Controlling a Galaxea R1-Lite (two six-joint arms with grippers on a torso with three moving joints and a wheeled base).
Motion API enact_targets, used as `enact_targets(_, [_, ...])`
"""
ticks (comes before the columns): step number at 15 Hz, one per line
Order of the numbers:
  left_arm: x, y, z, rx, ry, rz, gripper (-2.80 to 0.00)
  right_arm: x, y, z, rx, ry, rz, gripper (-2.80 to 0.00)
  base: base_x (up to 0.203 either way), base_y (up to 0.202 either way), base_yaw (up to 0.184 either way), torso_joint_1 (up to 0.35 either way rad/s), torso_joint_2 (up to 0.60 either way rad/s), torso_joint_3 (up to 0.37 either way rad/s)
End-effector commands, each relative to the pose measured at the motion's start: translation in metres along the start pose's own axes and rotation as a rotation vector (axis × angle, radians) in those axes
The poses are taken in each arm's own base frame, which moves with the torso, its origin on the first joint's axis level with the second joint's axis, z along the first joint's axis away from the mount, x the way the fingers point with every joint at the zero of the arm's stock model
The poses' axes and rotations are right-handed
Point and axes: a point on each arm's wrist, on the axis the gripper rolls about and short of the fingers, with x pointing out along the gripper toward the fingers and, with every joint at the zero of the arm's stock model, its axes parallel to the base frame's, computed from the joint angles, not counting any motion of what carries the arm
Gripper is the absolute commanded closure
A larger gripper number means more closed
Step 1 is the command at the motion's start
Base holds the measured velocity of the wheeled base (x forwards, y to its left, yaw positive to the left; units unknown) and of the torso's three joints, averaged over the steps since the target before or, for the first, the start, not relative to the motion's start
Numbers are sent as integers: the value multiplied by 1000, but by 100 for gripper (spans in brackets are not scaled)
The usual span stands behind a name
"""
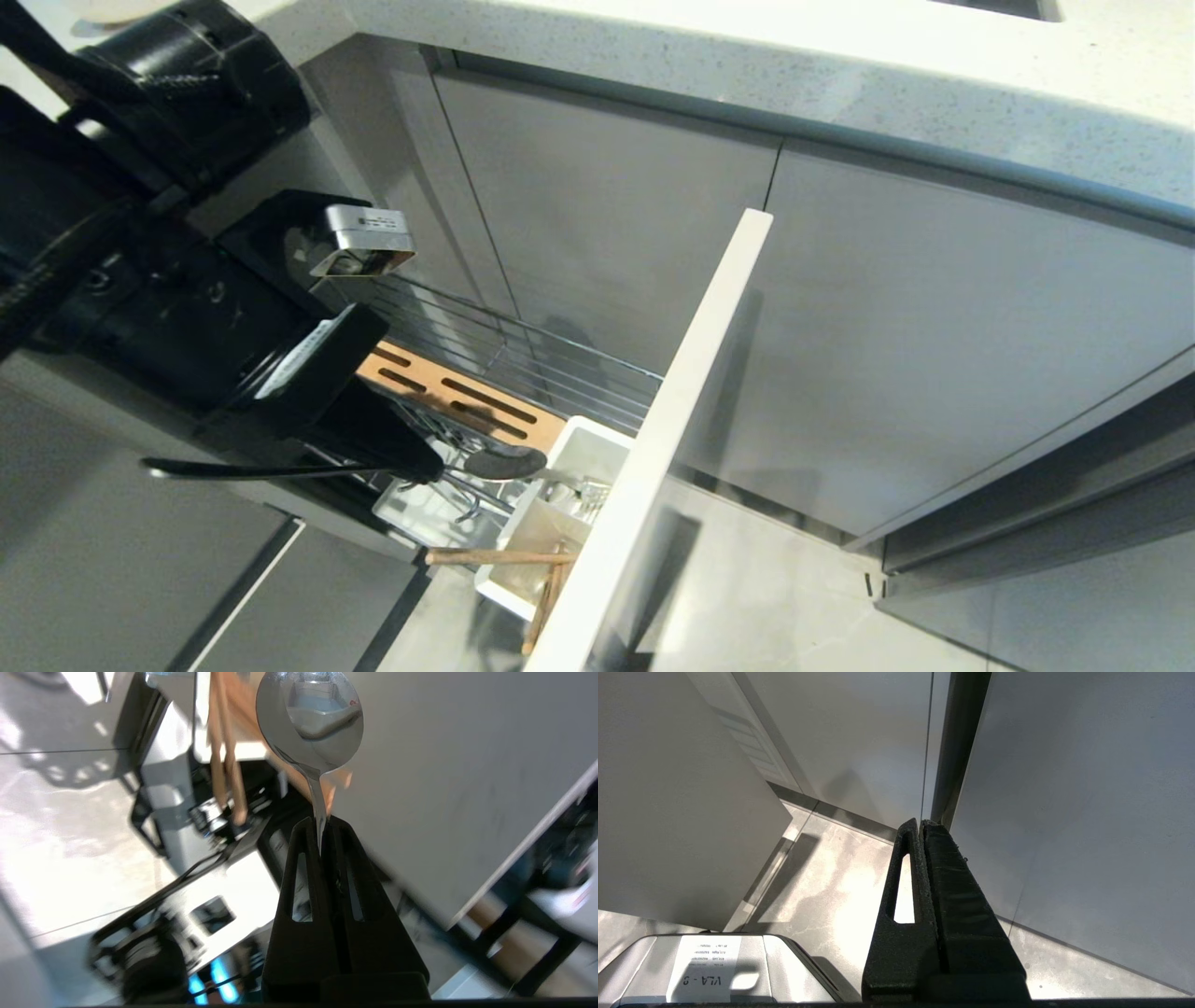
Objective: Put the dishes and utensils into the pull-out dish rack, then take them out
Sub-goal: Pick up the spoon and place it in the cupboard
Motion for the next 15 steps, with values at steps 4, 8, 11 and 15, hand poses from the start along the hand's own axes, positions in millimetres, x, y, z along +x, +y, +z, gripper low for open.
enact_targets(4, [36,-6,17,-70,95,8,0,0,0,0,0,2,1,0,0,0,0,0,0,0])
enact_targets(8, [55,-13,22,-110,142,15,0,0,0,0,0,2,1,0,0,0,0,0,0,0])
enact_targets(11, [65,-13,27,-138,156,41,0,0,0,0,0,2,1,0,0,0,0,0,0,0])
enact_targets(15, [75,-11,31,-176,150,122,0,0,0,0,0,2,1,0,0,0,0,0,0,0])
